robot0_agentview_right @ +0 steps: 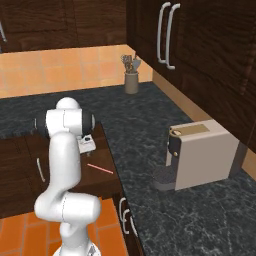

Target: Take a straw from the drawer in front and place it inside the glass cup on the dining counter.

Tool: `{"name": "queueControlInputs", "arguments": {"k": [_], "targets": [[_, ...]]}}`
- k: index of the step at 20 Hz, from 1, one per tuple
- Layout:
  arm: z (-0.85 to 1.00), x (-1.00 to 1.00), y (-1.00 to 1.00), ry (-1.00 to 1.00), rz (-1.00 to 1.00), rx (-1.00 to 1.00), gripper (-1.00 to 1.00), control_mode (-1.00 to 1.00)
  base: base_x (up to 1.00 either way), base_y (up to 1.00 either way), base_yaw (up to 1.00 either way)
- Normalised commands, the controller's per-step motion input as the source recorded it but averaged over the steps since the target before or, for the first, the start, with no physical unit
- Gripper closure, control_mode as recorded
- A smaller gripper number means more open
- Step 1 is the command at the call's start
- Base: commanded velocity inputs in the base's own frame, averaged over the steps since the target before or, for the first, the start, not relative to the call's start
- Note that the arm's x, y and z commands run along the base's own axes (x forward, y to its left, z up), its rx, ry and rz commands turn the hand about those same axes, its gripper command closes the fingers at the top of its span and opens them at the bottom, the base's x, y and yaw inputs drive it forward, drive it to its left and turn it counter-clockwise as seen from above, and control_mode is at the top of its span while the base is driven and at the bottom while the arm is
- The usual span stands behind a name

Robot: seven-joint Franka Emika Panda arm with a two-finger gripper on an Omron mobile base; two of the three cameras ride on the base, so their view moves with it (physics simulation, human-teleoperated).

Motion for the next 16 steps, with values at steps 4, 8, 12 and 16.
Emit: {"name": "queueControlInputs", "arguments": {"k": [4, 8, 12, 16], "targets": [[-0.36, 0.01, 0.25, 0.06, 0.00, 0.05, -1.00, -1.00, 0.00, 0.00, 0.00], [-0.07, -0.52, 0.79, 0.00, 0.00, 0.00, -1.00, -1.00, 0.00, 0.00, 0.00], [0.00, -0.93, 1.00, 0.00, 0.00, 0.00, -1.00, -1.00, 0.00, 0.00, 0.00], [0.10, -0.81, 0.78, -0.04, 0.00, 0.00, -1.00, -1.00, 0.00, 0.00, 0.00]]}}
